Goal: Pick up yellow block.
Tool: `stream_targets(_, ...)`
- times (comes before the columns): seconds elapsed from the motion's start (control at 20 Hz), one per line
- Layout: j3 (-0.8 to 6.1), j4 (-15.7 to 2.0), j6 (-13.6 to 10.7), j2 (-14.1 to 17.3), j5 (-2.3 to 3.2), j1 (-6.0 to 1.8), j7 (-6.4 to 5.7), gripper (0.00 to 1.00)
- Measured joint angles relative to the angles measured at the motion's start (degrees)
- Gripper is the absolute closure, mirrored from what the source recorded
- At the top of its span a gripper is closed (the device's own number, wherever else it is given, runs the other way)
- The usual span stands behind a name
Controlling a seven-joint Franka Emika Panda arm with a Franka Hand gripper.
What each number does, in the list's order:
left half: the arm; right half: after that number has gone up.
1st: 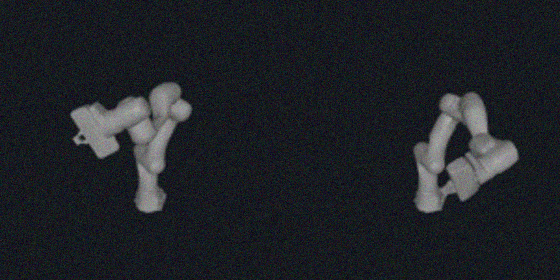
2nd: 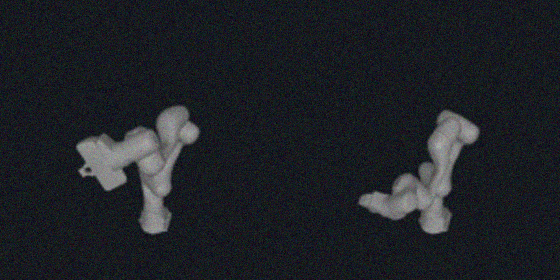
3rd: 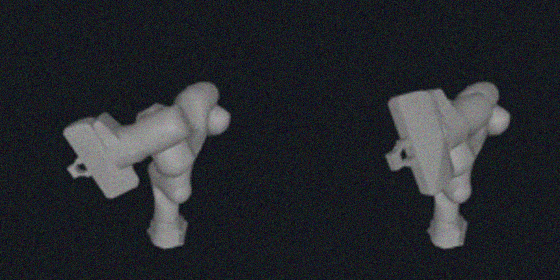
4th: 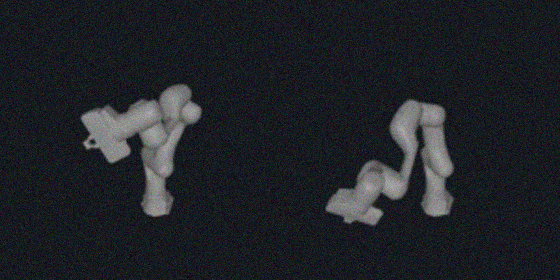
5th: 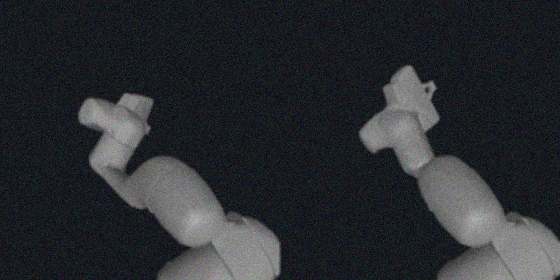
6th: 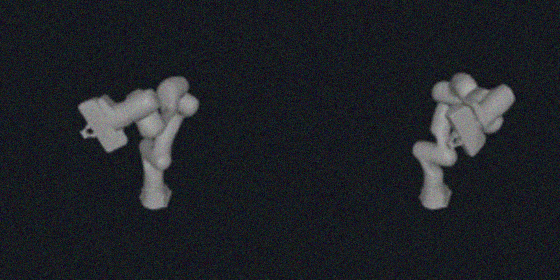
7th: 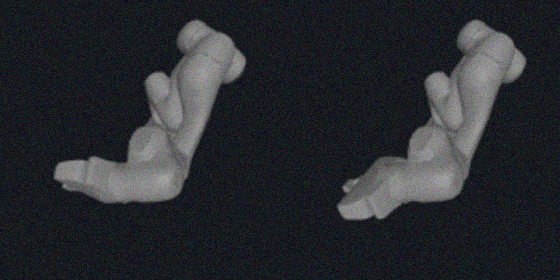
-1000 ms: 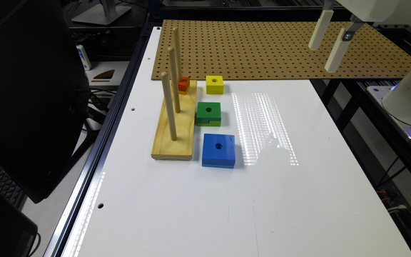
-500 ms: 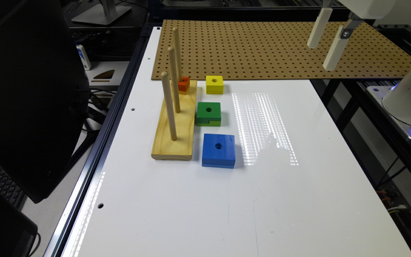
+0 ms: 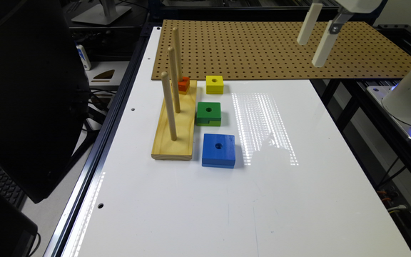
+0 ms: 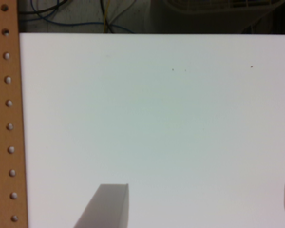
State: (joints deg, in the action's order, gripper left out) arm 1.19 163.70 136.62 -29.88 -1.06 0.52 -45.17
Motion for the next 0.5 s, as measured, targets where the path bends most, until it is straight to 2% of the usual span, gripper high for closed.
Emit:
stream_targets(0.2, 0.01, -1.83, 1.5, 3.4, 0.00, 0.18, -0.01, 0.00)
stream_targets(0.5, 0.02, -5.42, 1.5, 7.1, 0.00, 0.19, -0.01, 0.00)
